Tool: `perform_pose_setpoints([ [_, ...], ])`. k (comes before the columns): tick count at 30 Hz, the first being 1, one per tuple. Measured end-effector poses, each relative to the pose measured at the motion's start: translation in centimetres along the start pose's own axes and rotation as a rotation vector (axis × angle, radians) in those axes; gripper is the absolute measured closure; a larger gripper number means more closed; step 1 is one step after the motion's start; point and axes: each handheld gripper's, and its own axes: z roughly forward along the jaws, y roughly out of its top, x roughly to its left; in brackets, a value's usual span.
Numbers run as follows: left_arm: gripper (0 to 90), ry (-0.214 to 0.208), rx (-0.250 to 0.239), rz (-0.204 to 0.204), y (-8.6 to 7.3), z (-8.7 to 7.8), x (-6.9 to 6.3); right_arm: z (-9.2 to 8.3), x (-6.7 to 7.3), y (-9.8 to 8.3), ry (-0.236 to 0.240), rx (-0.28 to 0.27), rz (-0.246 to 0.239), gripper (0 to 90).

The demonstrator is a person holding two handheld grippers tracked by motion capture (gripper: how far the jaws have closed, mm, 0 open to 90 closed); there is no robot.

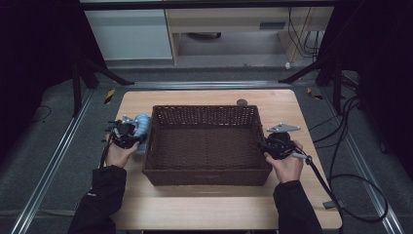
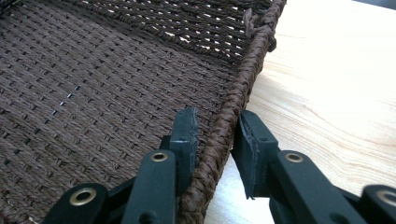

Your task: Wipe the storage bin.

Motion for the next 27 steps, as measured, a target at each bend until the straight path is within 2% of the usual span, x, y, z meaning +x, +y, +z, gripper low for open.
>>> perform_pose_setpoints([
  [3, 68.5, -0.044, 0.024, -0.004, -0.4, 1.4, 0.0, 0.1, 0.1, 0.1, 0.014, -0.004, -0.003, 70.1],
  [6, 68.8, -0.077, 0.007, -0.025, -0.3, 1.5, 0.4, 0.1, 0.1, 0.1, 0.015, -0.006, -0.002, 70.0],
  [10, 68.8, -0.095, -0.071, -0.041, 0.2, 0.0, 0.7, 0.1, 0.0, 0.0, 0.017, -0.008, -0.002, 69.9],
  [11, 68.8, -0.095, -0.076, -0.041, 0.4, -0.4, 0.7, 0.1, 0.0, 0.0, 0.019, -0.011, -0.002, 69.9],
  [16, 68.7, -0.056, -0.146, 0.016, 2.6, -2.8, 0.3, 0.1, 0.0, 0.0, 0.018, -0.012, -0.004, 69.9],
  [17, 68.7, -0.06, -0.153, 0.019, 2.8, -3.0, 0.3, 0.1, 0.0, 0.0, 0.019, -0.012, -0.004, 69.9],
  [19, 68.7, -0.061, -0.144, 0.028, 2.8, -3.0, 0.3, 0.1, 0.0, 0.0, 0.018, -0.012, -0.006, 69.9],
  [22, 68.9, -0.077, -0.136, 0.023, 2.1, -2.5, 0.4, 0.1, 0.0, 0.0, 0.018, -0.012, -0.004, 69.9],
  [27, 69.1, -0.114, -0.06, 0.015, 0.0, -0.9, 0.2, 0.1, 0.0, 0.0, 0.016, -0.012, -0.004, 70.0],
])
